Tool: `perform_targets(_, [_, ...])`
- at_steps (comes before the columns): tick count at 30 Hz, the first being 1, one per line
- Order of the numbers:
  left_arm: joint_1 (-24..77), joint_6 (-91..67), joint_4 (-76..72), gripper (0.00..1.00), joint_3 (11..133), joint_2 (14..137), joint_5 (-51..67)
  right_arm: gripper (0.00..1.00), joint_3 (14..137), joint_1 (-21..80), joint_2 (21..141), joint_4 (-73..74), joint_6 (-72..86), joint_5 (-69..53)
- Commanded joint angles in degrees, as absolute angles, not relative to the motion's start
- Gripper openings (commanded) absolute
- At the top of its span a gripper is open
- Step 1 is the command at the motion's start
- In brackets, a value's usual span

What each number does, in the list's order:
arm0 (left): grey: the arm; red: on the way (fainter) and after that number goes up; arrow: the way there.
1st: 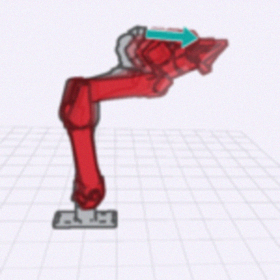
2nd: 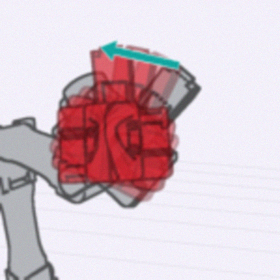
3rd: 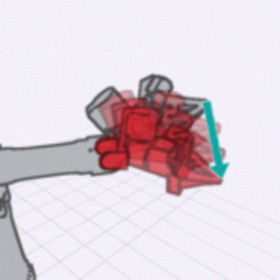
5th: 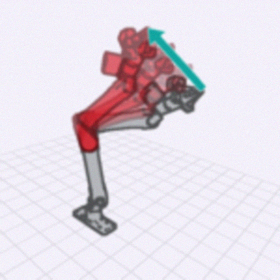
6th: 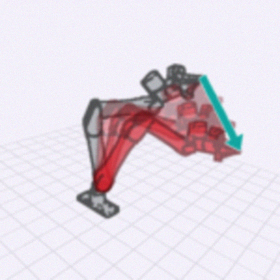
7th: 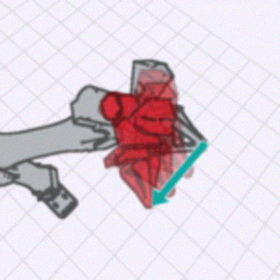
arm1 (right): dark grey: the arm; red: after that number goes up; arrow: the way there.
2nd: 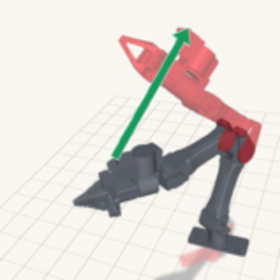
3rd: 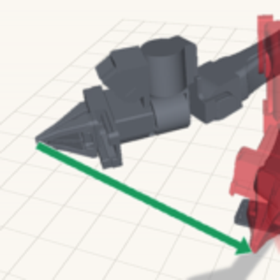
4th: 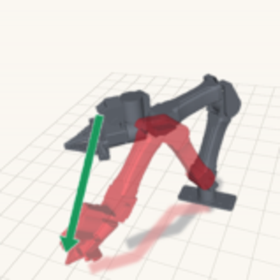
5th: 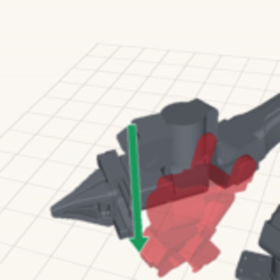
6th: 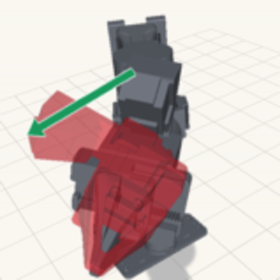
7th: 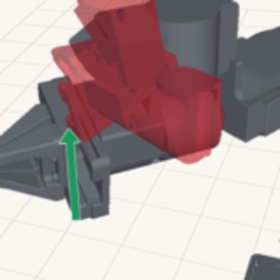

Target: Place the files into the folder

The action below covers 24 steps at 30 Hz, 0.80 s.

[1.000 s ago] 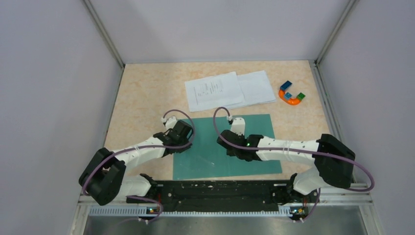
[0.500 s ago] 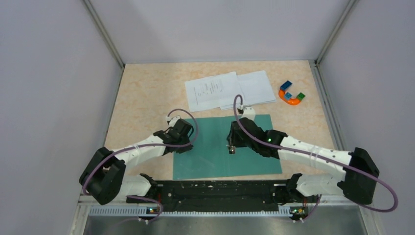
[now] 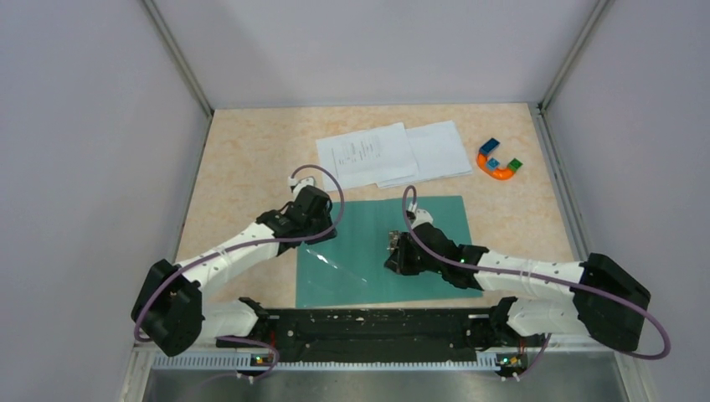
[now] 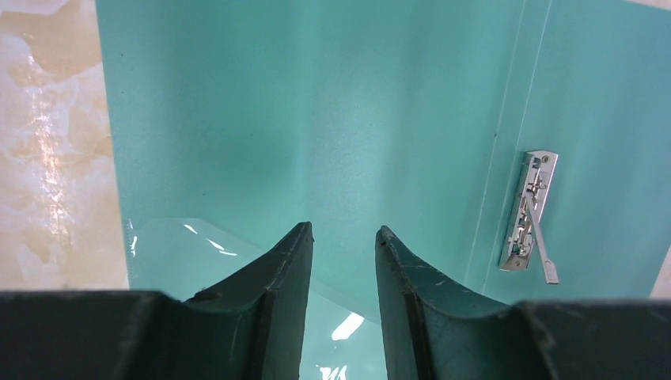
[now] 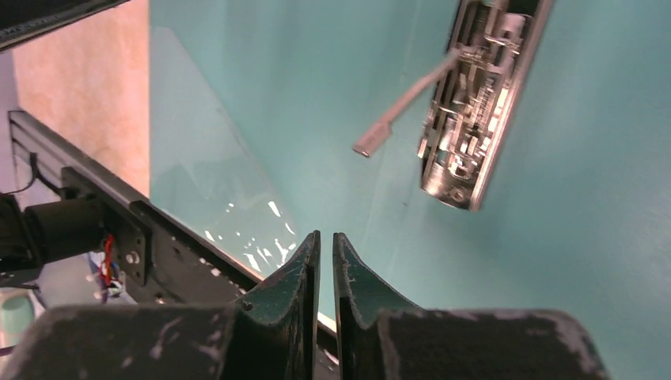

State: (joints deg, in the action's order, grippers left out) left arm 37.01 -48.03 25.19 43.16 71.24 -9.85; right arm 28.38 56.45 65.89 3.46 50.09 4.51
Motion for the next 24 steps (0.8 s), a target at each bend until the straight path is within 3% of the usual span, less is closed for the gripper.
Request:
perform_targets(1, [36.9,-46.0,26.4,0.41,45.7,70.2,-10.4,0.10,29.8,55.3,70.2,-8.4,51.4,1.6])
perform_targets(24, [36.2,-40.8,28.1,0.43,52.6,69.2,-11.1,0.10,40.9,43.8,87.1,-8.8,42.4,3.3])
